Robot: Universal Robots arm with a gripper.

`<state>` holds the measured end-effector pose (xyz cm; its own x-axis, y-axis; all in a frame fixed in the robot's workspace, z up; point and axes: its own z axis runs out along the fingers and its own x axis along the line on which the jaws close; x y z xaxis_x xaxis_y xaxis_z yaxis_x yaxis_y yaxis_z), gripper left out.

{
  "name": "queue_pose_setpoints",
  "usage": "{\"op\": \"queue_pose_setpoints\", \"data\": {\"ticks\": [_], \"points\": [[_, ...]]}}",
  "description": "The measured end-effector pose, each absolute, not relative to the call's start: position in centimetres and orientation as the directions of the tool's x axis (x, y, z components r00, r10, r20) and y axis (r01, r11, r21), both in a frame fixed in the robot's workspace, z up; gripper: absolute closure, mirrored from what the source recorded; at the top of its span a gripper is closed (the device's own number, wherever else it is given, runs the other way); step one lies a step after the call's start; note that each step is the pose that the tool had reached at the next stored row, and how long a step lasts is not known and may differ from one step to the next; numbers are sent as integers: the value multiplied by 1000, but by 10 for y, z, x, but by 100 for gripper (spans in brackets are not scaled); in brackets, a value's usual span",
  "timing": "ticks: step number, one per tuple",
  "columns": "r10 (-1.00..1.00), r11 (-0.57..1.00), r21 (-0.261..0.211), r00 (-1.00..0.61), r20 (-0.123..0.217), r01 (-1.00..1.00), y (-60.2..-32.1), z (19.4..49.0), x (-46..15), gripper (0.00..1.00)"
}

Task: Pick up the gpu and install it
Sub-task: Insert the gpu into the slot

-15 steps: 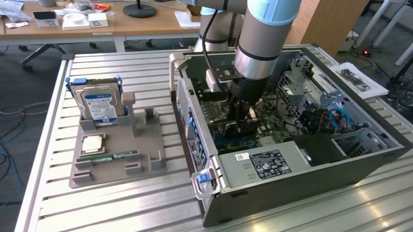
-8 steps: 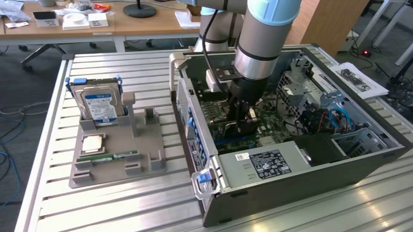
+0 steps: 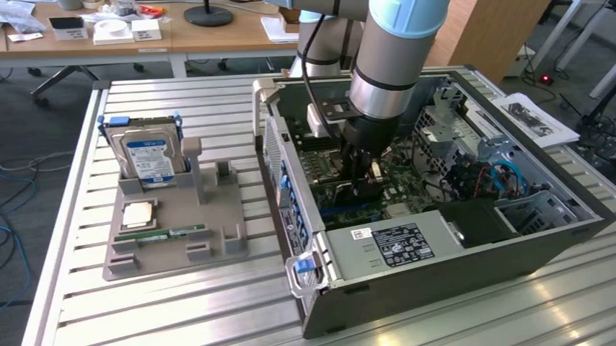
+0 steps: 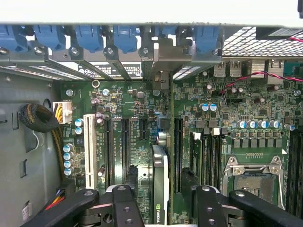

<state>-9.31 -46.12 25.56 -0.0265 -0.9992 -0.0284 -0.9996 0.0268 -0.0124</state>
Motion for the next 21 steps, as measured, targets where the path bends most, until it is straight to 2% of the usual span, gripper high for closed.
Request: {"op": "queue_pose_setpoints", "data": {"ticks": [7,8,15,16,21], "points": [[-999,27,-12,-26,-28,-1000,-461,256,-93,52],[-999,27,-12,-26,-28,-1000,-461,256,-93,59],[-999,27,-12,-26,-28,-1000,-461,256,-93,60],[-999,27,-12,-26,-28,-1000,-461,256,-93,67],[-999,27,-12,-26,-28,-1000,-461,256,-93,67]]}}
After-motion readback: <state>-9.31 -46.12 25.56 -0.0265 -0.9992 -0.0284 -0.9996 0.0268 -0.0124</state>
